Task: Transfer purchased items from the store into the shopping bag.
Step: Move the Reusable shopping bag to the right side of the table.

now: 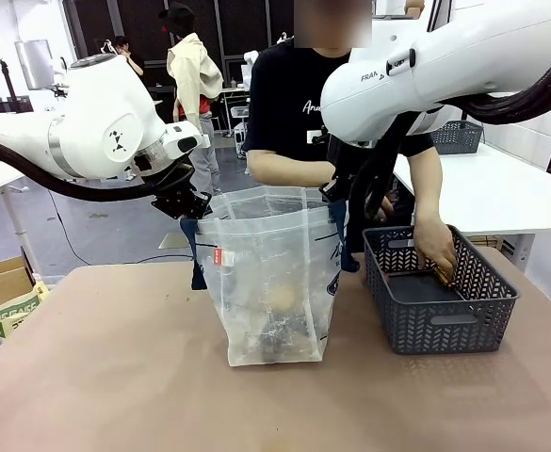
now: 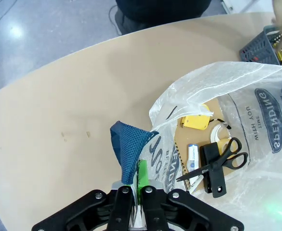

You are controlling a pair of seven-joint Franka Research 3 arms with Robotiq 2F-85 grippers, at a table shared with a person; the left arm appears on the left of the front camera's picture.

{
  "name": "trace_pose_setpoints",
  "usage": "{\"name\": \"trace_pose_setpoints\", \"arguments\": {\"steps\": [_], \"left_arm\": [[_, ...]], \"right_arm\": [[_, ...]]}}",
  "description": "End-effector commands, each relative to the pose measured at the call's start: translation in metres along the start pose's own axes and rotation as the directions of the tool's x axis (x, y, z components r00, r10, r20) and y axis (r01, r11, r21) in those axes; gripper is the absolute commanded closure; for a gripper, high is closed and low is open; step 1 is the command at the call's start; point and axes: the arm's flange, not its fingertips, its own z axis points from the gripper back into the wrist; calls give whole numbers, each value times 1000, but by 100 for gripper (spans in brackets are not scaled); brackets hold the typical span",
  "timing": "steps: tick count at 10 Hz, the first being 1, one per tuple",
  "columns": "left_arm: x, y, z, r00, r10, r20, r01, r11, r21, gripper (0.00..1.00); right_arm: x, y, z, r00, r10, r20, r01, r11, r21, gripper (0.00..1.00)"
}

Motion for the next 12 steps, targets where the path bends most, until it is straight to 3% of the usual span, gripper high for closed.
{"name": "trace_pose_setpoints", "arguments": {"steps": [1,12], "left_arm": [[0,2,1,1000,2,0,-2,1000,3,100],[0,2,1,1000,2,0,-2,1000,3,100]], "right_arm": [[-1,-1,-1,1000,-1,-2,1,1000,-1,100],[-1,-1,-1,1000,-1,-2,1,1000,-1,100]]}}
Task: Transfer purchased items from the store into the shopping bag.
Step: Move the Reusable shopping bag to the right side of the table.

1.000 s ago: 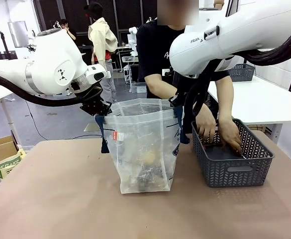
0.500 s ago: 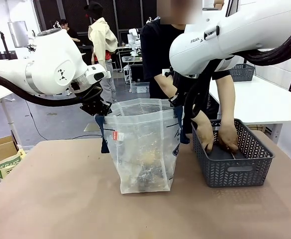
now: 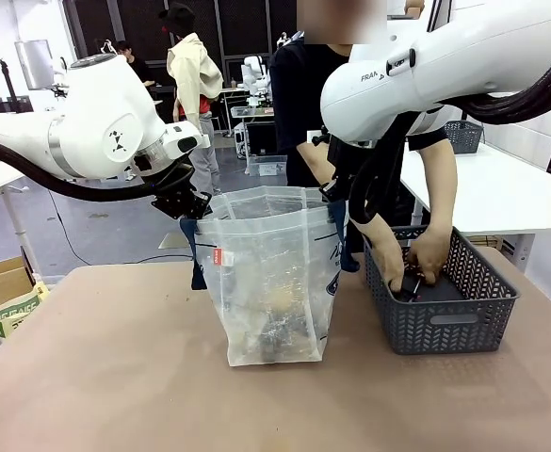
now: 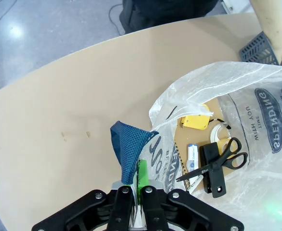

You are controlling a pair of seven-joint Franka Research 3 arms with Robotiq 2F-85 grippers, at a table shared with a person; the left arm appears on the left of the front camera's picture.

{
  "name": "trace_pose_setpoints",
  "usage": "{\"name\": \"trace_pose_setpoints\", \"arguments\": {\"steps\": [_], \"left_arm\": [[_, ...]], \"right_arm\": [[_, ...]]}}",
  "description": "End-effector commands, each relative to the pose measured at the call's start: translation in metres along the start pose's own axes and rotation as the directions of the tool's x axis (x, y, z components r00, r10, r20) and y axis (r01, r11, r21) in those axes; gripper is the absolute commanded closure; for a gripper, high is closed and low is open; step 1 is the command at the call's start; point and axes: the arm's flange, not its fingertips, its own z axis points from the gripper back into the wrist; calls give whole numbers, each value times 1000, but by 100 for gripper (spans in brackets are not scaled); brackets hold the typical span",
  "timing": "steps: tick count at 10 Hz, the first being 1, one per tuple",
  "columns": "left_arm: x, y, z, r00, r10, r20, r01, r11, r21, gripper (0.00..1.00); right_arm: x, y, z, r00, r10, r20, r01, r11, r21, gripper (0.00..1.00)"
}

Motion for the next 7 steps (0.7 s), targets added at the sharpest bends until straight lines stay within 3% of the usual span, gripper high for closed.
{"name": "trace_pose_setpoints", "arguments": {"steps": [1,7], "left_arm": [[0,2,1,1000,2,0,-2,1000,3,100],[0,2,1,1000,2,0,-2,1000,3,100]], "right_arm": [[-1,-1,-1,1000,-1,-2,1,1000,-1,100],[-1,-1,-1,1000,-1,-2,1,1000,-1,100]]}}
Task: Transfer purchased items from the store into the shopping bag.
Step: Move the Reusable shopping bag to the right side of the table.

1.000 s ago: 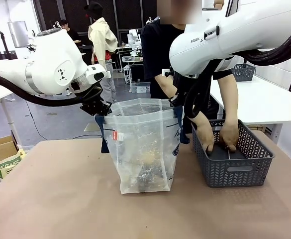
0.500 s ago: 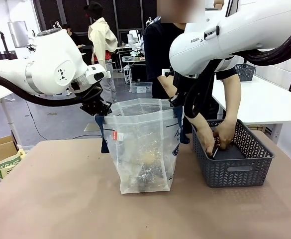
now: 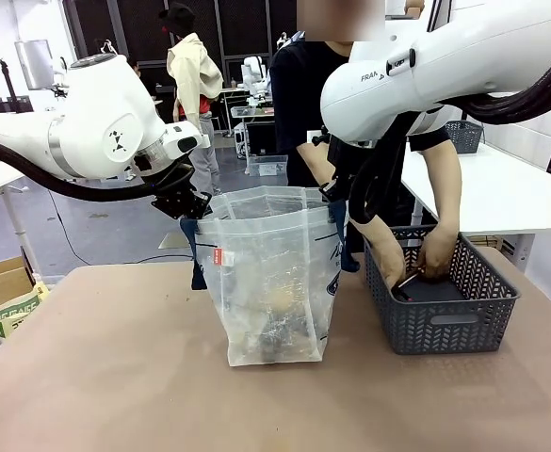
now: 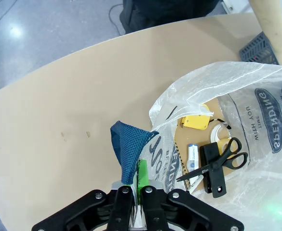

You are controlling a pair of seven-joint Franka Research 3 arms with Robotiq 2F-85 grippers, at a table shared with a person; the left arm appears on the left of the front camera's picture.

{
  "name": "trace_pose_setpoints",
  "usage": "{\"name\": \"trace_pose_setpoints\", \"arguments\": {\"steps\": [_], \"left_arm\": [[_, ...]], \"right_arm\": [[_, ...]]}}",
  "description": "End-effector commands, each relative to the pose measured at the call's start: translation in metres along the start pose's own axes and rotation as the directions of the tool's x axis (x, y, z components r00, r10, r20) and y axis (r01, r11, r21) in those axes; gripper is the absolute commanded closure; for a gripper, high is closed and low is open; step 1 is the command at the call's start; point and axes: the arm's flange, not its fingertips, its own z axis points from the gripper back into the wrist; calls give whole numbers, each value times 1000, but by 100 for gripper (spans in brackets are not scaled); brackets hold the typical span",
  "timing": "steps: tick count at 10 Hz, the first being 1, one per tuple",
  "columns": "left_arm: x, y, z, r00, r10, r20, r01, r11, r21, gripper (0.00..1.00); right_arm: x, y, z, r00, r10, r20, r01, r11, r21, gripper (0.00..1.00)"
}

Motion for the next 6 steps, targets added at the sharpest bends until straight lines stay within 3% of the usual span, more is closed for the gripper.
{"name": "trace_pose_setpoints", "arguments": {"steps": [1,6], "left_arm": [[0,2,1,1000,2,1,-2,1000,3,100],[0,2,1,1000,2,1,-2,1000,3,100]], "right_arm": [[-1,-1,-1,1000,-1,-2,1,1000,-1,100],[-1,-1,-1,1000,-1,-2,1,1000,-1,100]]}}
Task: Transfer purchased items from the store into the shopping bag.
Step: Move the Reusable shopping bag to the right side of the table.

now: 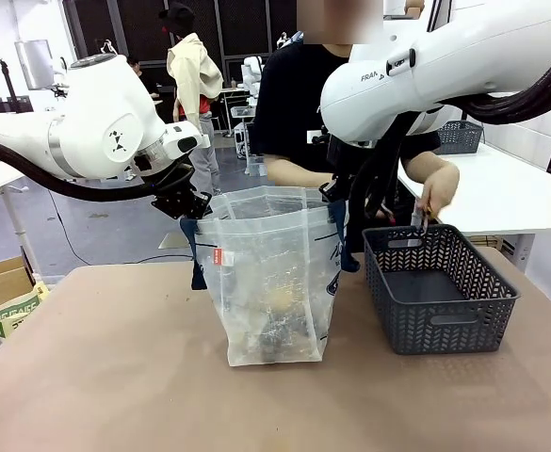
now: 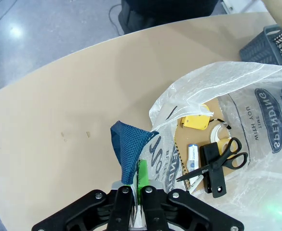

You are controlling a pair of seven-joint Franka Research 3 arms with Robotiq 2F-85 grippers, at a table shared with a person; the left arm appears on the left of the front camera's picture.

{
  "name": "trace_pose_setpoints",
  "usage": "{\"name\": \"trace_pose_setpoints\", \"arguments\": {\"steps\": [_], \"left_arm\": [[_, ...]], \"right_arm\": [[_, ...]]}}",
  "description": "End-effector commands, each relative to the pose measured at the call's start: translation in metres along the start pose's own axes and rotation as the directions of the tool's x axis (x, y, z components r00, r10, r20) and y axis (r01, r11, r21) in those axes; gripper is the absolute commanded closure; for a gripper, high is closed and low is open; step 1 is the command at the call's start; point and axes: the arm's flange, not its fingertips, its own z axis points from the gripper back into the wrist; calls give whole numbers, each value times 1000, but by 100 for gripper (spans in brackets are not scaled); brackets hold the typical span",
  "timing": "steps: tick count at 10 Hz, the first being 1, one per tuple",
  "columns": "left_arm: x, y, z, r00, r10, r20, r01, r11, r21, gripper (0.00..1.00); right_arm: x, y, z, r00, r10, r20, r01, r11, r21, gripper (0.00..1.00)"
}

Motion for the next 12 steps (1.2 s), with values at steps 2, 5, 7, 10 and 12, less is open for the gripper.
{"name": "trace_pose_setpoints", "arguments": {"steps": [2,5,7,10,12], "left_arm": [[0,2,1,1000,2,1,-2,1000,3,100],[0,2,1,1000,2,1,-2,1000,3,100],[0,2,1,1000,2,1,-2,1000,3,100],[0,2,1,1000,2,1,-2,1000,3,100],[0,2,1,1000,2,1,-2,1000,3,100]], "right_arm": [[-1,-1,-1,1000,-1,-2,1,1000,-1,100],[-1,-1,-1,1000,-1,-2,1,1000,-1,100],[-1,-1,-1,1000,-1,-2,1,1000,-1,100],[-1,-1,-1,1000,-1,-2,1,1000,-1,100],[-1,-1,-1,1000,-1,-2,1,1000,-1,100]]}}
